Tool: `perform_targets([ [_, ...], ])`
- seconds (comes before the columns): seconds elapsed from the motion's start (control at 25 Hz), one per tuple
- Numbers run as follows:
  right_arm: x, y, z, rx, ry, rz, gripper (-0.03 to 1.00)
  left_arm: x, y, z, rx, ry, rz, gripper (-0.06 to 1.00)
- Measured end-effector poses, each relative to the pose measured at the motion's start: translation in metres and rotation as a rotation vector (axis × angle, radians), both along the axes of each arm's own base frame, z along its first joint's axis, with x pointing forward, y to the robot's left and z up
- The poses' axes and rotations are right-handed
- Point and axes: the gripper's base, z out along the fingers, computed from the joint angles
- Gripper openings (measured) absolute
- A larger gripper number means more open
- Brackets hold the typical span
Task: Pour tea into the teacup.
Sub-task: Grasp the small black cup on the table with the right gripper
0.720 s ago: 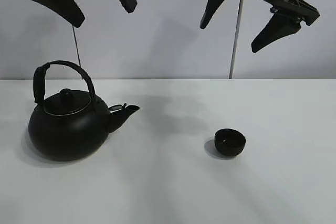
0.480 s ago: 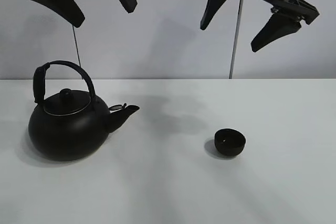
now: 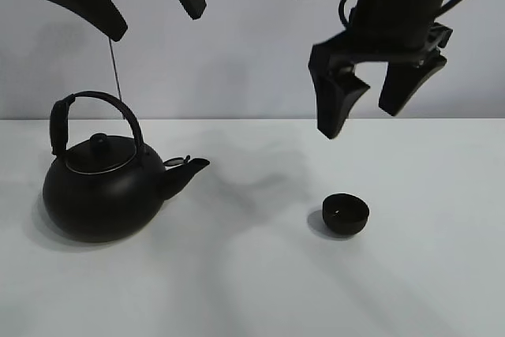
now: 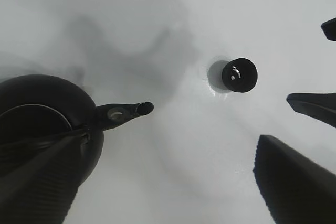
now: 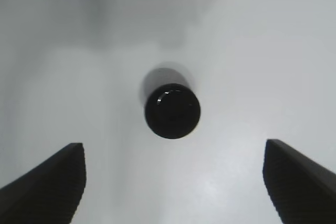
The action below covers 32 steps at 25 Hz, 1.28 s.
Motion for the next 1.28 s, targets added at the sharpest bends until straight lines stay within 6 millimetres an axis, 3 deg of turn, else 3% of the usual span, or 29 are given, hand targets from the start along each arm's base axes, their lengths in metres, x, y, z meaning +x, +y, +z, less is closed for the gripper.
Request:
perform_targets([
  [0.28, 0.015, 0.001, -0.052, -0.133, 0.09, 0.117, 0.63, 0.0, 0.0, 0.0, 0.0, 0.0, 0.0, 0.64],
  [0.52, 0.012, 0.001, -0.082, -0.121, 0.078, 0.131, 0.62, 0.0, 0.0, 0.0, 0.0, 0.0, 0.0, 0.64],
  [1.04, 0.011, 0.003, -0.117, -0.074, 0.04, 0.093, 0.62, 0.0, 0.0, 0.0, 0.0, 0.0, 0.0, 0.64],
  [1.28, 0.013, 0.004, -0.126, -0.066, 0.041, 0.061, 0.45, 0.0, 0.0, 0.0, 0.0, 0.0, 0.0, 0.64],
])
